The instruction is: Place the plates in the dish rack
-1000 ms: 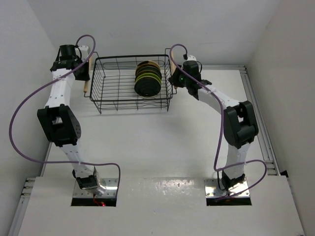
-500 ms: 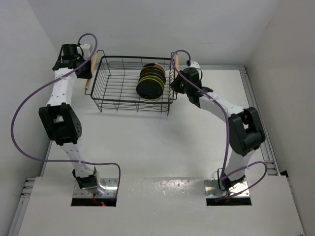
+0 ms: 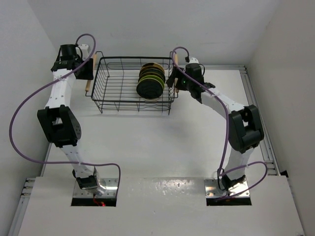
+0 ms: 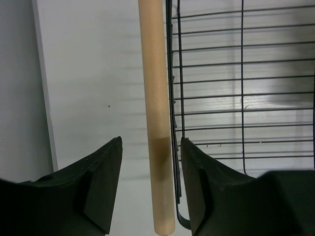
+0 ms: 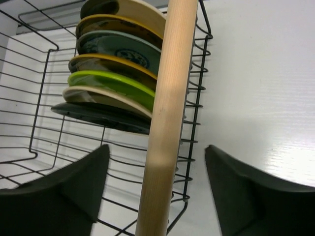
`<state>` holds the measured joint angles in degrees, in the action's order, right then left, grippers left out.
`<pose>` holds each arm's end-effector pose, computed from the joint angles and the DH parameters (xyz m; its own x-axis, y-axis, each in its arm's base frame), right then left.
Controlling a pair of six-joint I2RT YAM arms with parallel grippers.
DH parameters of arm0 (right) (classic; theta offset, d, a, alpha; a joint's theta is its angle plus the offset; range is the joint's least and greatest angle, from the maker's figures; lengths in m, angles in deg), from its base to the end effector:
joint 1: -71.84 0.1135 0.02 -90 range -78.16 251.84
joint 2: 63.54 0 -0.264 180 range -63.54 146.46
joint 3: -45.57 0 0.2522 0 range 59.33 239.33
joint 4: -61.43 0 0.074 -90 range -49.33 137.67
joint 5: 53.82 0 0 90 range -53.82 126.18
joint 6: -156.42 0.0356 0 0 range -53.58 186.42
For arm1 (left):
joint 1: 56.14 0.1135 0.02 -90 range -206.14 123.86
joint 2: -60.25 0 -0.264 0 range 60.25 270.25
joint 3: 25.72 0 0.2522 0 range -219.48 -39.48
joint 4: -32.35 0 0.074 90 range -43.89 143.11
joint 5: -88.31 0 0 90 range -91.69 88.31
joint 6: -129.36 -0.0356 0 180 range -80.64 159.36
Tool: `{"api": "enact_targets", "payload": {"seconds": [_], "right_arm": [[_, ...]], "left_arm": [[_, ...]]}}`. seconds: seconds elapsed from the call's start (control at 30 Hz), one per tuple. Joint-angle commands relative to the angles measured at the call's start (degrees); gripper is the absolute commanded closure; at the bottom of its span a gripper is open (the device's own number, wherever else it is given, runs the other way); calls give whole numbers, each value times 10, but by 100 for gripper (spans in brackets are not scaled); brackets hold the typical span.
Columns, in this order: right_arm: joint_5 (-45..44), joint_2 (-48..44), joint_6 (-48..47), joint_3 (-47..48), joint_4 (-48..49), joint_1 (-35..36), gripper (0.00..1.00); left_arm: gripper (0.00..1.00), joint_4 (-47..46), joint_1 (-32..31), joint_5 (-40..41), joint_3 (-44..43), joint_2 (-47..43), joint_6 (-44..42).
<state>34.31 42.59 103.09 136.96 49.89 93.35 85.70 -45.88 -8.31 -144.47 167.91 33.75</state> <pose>0.4056 0.1586 0.2544 -0.5330 0.4315 -0.7278 -0.0261 0.8514 0.5239 0.4224 0.0723 0.3400 -0.6677 -0.0222 -0.7441 -0.0278 0.9996 -0.0048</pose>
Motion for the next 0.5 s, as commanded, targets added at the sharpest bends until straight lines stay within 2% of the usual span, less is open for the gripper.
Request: {"api": "enact_targets", "payload": {"seconds": [0.0, 0.07, 0.17, 0.3, 0.33, 0.37, 0.43, 0.47], "right_arm": [[16, -52, -48, 31, -7, 2, 18], [15, -72, -70, 40, -20, -1, 0], [15, -112, -78, 48, -70, -22, 0], [61, -203, -35, -3, -118, -108, 0], [83, -259, -28, -51, -135, -140, 0], [87, -280, -27, -51, -142, -169, 0], [83, -332, -34, -119, -183, -213, 0], [79, -366, -39, -137, -193, -235, 0]], "left_arm": [[44, -13, 12, 16, -45, -42, -3], [41, -7, 18, 16, -69, -47, -3], [36, -7, 25, 16, -86, -71, -9], [31, -2, 56, 30, -72, -118, -37], [31, 4, 72, 42, -50, -139, -48], [31, 4, 72, 49, -36, -140, -49], [31, 9, 103, 61, 1, -169, -56], [31, 9, 115, 61, 46, -177, -56]]}}
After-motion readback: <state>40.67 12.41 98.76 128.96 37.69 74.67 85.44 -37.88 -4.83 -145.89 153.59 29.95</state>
